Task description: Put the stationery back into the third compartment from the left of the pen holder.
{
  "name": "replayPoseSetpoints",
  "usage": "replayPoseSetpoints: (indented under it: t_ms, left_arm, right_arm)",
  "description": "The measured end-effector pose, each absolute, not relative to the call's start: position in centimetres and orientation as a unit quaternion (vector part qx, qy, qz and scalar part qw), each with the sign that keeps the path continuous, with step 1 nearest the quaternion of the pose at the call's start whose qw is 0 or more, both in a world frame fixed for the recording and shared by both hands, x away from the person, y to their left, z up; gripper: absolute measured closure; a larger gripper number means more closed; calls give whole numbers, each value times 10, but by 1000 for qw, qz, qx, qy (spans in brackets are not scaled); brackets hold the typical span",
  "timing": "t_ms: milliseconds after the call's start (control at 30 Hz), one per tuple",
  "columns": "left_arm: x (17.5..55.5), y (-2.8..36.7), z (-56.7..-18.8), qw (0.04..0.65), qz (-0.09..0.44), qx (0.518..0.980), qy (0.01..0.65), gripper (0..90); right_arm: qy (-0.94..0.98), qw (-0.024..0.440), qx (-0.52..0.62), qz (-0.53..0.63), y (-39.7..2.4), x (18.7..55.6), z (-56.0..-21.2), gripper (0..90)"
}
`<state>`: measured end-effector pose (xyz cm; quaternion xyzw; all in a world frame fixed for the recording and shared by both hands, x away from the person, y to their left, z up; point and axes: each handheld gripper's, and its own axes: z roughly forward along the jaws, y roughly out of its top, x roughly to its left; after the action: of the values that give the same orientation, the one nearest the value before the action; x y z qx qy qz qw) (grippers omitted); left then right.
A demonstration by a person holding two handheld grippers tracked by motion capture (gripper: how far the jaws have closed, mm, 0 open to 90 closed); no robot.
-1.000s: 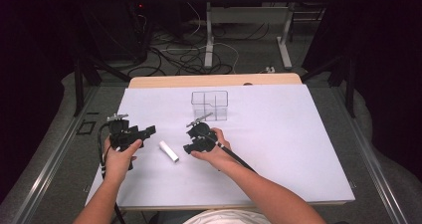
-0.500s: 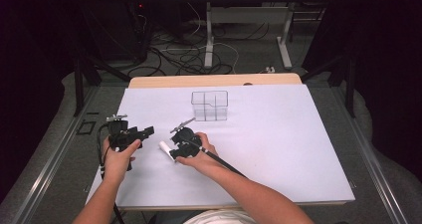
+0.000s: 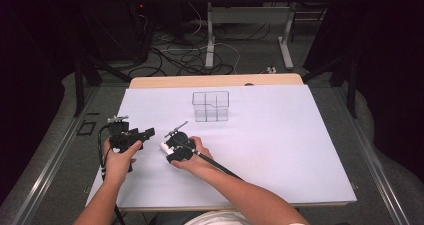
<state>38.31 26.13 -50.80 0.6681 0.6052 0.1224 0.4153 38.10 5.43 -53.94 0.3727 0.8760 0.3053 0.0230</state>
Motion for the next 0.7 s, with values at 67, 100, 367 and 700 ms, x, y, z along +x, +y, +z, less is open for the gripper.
replayPoseSetpoints:
  t_ms: [67,100,367,700]
  left_arm:
    - [383,261,-508,416,124,667,606,267]
    - [383,261,-508,416,124,667,605,268]
    - [383,260,-510,413,122,669,606,279]
    - [384,257,-512,415,119,670,604,282]
  right_arm:
    - [871,9,387,302,55,381,-539,627]
    - [872,8,385,302,55,381,-540,628]
    - [875,7,389,289,56,383,-543,642]
    - [871,-5,398,287,52,390,-543,697]
